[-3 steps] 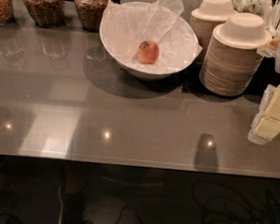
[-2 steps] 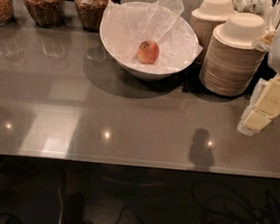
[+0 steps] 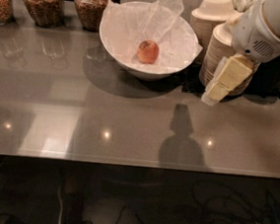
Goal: Pick apple from white bowl
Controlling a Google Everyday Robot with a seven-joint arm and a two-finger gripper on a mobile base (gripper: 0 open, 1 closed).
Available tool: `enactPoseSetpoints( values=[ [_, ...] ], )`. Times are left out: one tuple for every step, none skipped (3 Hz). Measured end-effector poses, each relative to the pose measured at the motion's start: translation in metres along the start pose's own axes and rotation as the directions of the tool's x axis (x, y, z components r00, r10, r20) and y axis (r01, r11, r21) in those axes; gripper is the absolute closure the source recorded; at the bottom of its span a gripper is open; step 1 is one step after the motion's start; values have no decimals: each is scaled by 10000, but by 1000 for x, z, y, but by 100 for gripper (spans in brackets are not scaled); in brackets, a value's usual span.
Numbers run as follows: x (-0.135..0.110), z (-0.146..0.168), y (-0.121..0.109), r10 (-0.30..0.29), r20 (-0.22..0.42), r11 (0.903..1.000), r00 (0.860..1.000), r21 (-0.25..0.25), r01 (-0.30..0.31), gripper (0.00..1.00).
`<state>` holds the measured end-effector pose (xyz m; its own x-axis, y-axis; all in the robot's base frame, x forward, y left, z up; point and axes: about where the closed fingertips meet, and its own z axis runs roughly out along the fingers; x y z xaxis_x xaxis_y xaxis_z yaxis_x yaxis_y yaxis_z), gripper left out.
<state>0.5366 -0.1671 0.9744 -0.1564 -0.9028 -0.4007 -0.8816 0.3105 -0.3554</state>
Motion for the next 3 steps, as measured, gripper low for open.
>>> enactPoseSetpoints(
  values=[
    [-20,30,-30,345,711,9994,9969,-109,-338,0],
    [-42,56,-59,507,1644,9987,9851,-139,-491,0],
    [-77,96,-93,533,2857,9986,9568,-207,-494,0]
  ],
)
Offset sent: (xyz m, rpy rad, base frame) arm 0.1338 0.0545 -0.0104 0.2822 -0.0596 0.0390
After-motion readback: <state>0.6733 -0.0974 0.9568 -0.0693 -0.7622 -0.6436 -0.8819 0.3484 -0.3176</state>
